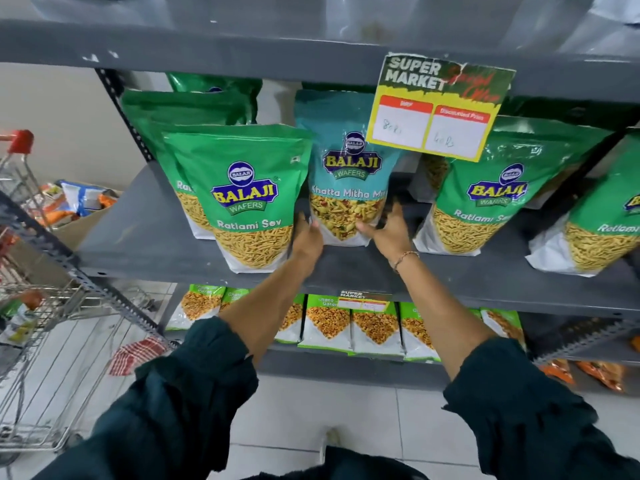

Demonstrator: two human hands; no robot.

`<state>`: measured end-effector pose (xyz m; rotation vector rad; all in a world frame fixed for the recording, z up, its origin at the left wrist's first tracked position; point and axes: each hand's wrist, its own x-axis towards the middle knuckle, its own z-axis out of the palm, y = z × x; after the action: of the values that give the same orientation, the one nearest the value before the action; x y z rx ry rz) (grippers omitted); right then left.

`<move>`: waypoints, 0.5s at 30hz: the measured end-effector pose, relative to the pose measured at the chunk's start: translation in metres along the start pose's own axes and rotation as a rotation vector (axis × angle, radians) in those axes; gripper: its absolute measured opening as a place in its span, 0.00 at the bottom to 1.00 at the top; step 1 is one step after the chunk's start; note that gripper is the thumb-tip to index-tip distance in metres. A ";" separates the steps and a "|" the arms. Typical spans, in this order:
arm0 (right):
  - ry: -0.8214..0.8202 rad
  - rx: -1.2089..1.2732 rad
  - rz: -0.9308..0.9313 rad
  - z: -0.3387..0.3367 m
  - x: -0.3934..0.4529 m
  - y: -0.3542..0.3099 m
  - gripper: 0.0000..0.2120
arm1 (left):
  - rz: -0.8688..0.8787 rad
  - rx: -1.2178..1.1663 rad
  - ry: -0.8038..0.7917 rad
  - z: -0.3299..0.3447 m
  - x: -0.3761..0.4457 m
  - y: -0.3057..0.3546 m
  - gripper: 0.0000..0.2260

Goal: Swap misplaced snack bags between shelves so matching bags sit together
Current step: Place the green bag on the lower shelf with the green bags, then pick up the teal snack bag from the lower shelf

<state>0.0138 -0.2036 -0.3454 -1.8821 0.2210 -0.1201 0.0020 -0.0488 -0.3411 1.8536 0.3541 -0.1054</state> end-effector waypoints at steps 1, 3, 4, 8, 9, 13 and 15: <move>0.019 0.000 -0.015 0.000 0.000 0.000 0.38 | 0.021 -0.012 -0.014 0.002 0.005 -0.005 0.23; 0.062 -0.024 -0.057 0.001 -0.005 0.002 0.27 | 0.049 -0.042 -0.025 0.002 0.011 -0.008 0.22; 0.088 -0.033 -0.069 0.000 -0.009 0.002 0.23 | 0.070 -0.047 -0.033 0.002 0.013 -0.010 0.21; 0.155 0.035 -0.103 -0.001 -0.033 0.011 0.23 | 0.206 -0.030 -0.109 0.003 0.014 -0.013 0.18; 0.165 0.048 -0.123 -0.002 -0.042 0.012 0.23 | 0.223 -0.028 -0.131 0.003 0.013 -0.013 0.18; 0.264 -0.011 -0.193 -0.009 -0.076 0.024 0.26 | 0.277 -0.007 -0.247 0.008 0.004 -0.017 0.15; 0.295 0.004 -0.196 -0.016 -0.090 0.028 0.27 | 0.275 0.000 -0.307 0.008 -0.005 -0.017 0.14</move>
<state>-0.0794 -0.2081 -0.3645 -1.8745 0.2365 -0.5333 -0.0068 -0.0529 -0.3577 1.8341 -0.1140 -0.1981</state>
